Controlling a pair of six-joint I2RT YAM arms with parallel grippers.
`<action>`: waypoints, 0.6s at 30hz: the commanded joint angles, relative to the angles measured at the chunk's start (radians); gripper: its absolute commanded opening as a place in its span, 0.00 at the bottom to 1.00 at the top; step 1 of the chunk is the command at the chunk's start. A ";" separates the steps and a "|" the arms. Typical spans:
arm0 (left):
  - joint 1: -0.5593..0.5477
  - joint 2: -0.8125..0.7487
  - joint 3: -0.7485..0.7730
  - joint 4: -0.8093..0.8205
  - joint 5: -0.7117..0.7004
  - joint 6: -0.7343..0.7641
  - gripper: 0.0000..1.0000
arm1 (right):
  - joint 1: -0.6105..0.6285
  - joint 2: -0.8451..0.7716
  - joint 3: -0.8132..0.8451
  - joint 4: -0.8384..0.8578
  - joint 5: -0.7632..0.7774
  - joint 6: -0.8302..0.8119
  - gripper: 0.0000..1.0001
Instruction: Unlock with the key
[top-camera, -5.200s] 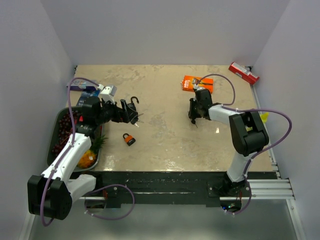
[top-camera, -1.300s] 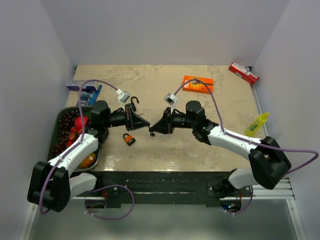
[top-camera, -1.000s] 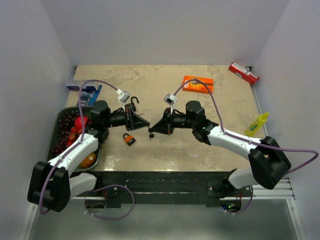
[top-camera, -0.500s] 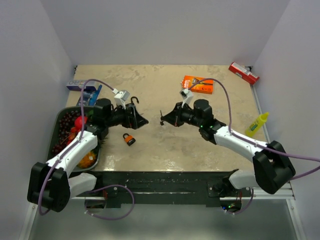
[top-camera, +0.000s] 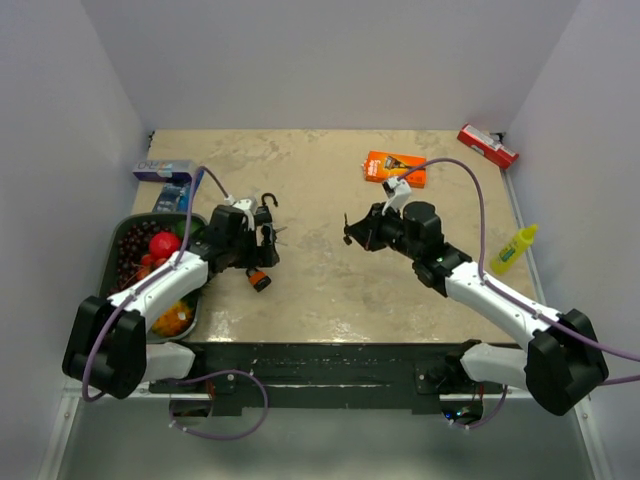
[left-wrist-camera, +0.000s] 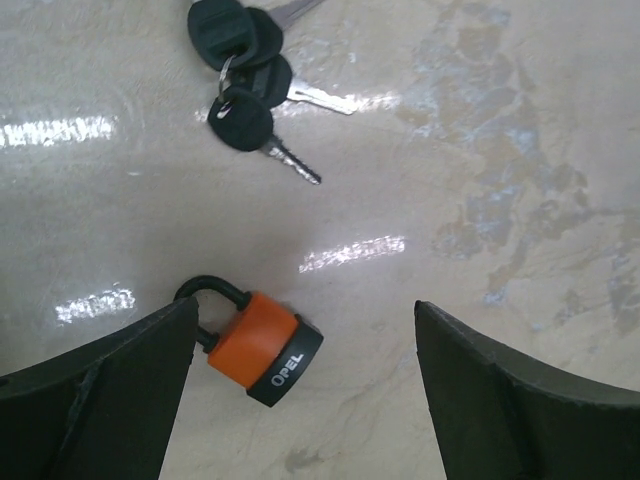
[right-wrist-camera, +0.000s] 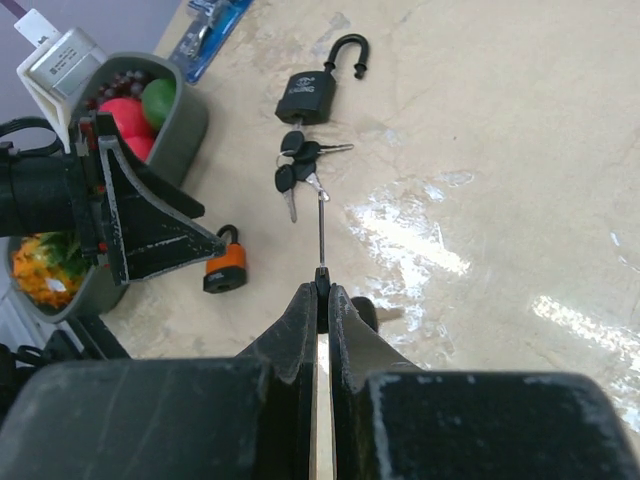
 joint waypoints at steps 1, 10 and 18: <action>-0.004 0.030 0.013 -0.061 -0.074 -0.036 0.95 | 0.004 -0.020 -0.017 -0.010 0.041 -0.049 0.00; -0.004 -0.001 -0.119 0.044 -0.011 -0.175 0.96 | 0.002 -0.023 -0.037 0.005 0.044 -0.060 0.00; -0.009 0.036 -0.157 0.112 0.001 -0.198 0.95 | -0.001 -0.032 -0.046 0.012 0.043 -0.067 0.00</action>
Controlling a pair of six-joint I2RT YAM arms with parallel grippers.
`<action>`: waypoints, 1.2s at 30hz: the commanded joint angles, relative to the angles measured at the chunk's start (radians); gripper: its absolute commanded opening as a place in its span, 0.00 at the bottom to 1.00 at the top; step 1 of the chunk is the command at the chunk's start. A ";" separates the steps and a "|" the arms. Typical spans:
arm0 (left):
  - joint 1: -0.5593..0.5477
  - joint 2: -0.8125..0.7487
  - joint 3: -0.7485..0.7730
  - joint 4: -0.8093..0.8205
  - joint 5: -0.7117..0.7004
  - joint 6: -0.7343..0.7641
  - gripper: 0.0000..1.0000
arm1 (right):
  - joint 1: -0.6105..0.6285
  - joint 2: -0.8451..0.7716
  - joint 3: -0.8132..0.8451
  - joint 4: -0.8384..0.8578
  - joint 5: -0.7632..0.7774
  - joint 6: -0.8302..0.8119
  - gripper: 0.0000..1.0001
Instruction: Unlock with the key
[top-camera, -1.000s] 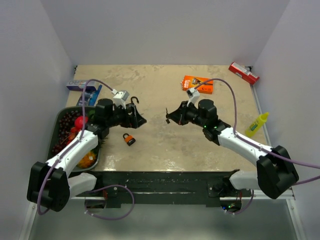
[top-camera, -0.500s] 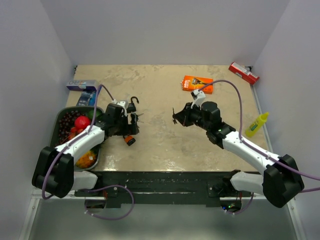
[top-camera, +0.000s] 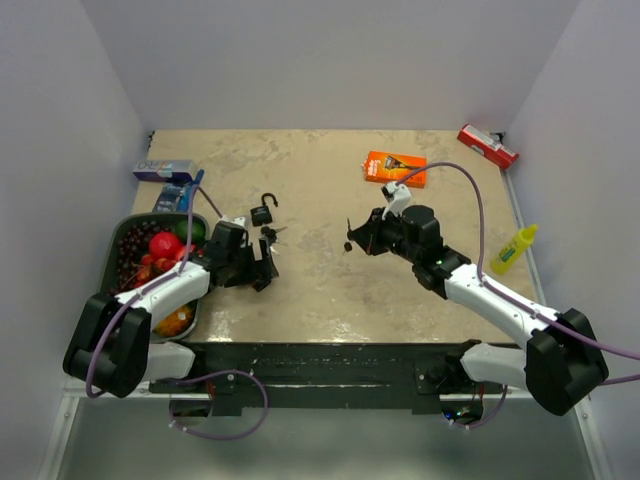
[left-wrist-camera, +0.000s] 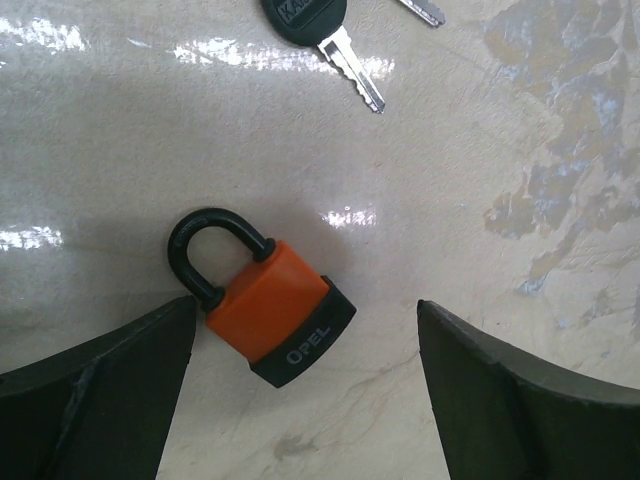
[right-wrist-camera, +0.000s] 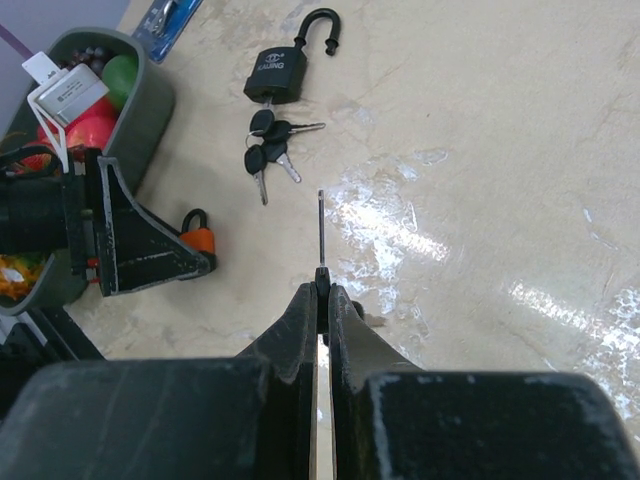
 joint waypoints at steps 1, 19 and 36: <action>-0.012 0.015 -0.033 0.109 0.027 -0.043 0.95 | -0.002 -0.031 -0.012 0.028 0.010 -0.021 0.00; -0.140 0.145 0.106 -0.003 -0.227 0.037 0.94 | -0.004 -0.013 -0.015 0.032 -0.002 -0.016 0.00; -0.164 0.168 0.121 -0.135 -0.253 0.081 0.85 | -0.005 -0.005 -0.021 0.040 -0.014 -0.013 0.00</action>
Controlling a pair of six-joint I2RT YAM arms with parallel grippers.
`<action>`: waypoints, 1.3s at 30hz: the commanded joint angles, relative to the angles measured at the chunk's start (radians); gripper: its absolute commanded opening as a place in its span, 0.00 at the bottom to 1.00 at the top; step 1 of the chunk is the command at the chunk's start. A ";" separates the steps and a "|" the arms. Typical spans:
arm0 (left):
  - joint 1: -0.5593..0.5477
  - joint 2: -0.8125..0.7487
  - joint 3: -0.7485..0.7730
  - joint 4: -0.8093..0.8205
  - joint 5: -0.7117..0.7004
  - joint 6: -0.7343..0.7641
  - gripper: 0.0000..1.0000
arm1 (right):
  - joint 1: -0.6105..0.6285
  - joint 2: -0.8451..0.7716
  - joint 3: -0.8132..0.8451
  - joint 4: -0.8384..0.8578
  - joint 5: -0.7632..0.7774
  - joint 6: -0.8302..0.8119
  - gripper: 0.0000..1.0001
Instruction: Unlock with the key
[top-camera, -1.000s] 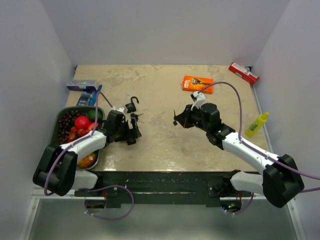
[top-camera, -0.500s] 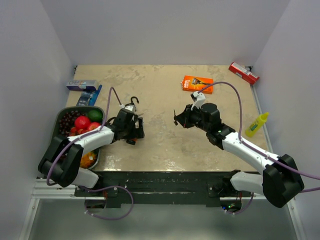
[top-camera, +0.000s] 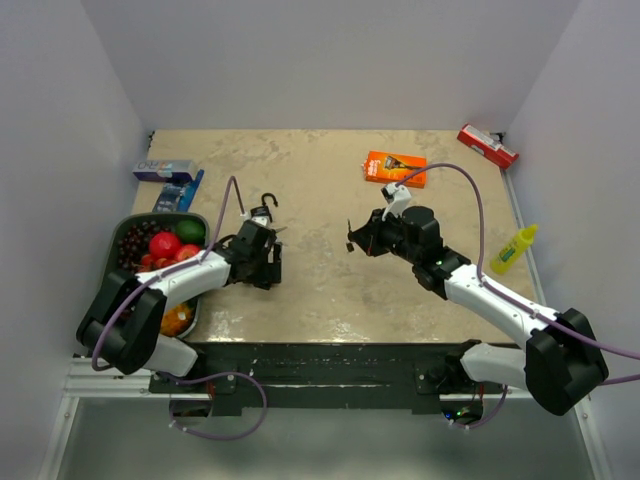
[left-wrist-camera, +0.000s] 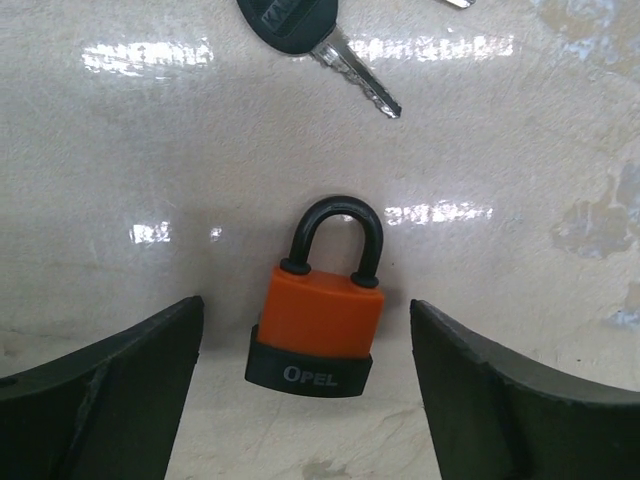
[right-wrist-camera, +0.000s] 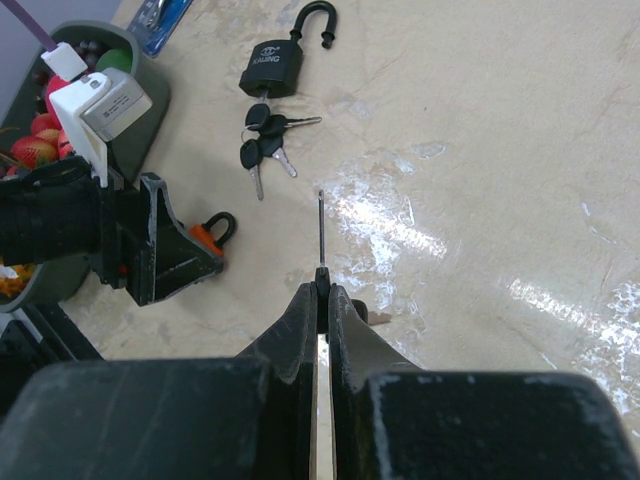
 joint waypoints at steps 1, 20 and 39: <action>-0.002 0.038 0.014 -0.058 0.011 0.032 0.82 | -0.002 -0.004 -0.011 0.039 -0.013 -0.009 0.00; -0.008 0.021 0.029 0.012 0.207 0.031 0.00 | -0.003 -0.009 -0.008 0.022 -0.001 -0.018 0.00; 0.114 0.007 0.317 0.544 0.726 -0.190 0.00 | 0.006 -0.133 0.006 -0.035 -0.008 -0.044 0.00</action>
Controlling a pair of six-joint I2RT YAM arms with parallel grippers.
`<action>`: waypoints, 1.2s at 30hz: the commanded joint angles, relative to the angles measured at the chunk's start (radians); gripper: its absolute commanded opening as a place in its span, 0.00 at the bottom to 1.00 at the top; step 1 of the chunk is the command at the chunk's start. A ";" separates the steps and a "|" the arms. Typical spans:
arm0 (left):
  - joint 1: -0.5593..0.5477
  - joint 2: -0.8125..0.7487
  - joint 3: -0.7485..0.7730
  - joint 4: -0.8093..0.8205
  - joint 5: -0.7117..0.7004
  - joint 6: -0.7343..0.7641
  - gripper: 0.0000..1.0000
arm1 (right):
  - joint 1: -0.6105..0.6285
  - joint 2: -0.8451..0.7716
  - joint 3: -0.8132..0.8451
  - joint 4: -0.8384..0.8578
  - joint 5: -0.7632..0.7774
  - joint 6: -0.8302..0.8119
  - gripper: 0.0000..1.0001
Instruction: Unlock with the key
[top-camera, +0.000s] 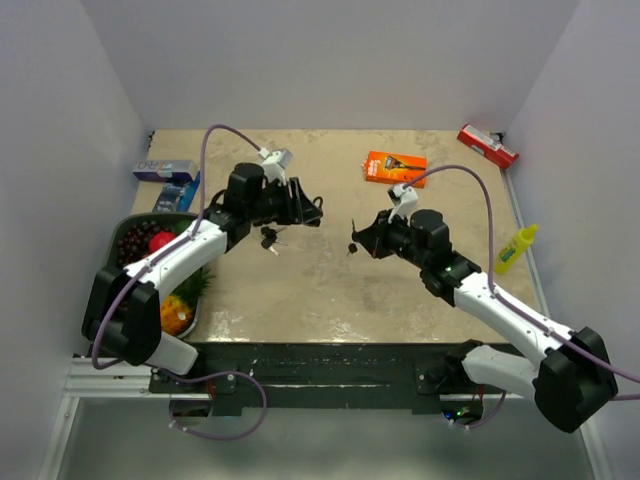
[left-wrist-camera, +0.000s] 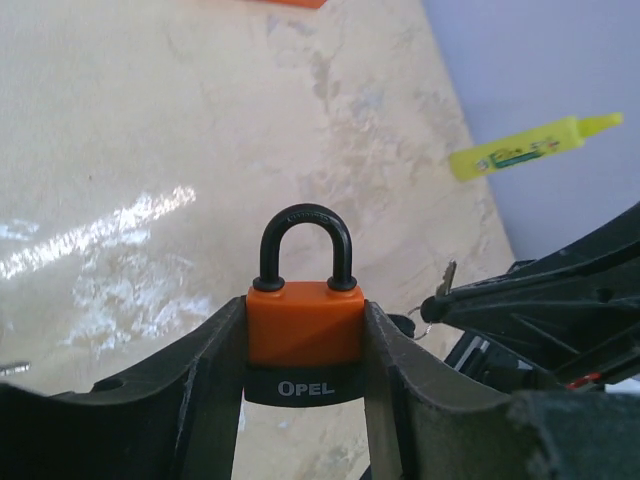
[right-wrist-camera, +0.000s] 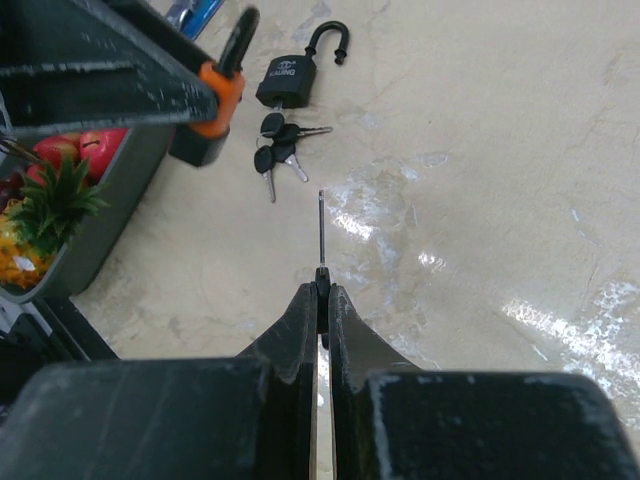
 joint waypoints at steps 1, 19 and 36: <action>0.071 -0.046 -0.035 0.325 0.207 -0.134 0.00 | 0.007 -0.037 0.032 0.005 -0.005 -0.027 0.00; 0.125 -0.129 -0.099 0.149 -0.057 -0.093 0.00 | 0.199 0.108 0.134 0.092 0.042 0.093 0.00; 0.168 -0.144 -0.115 0.134 -0.100 -0.109 0.00 | 0.392 0.368 0.257 0.145 0.151 0.105 0.00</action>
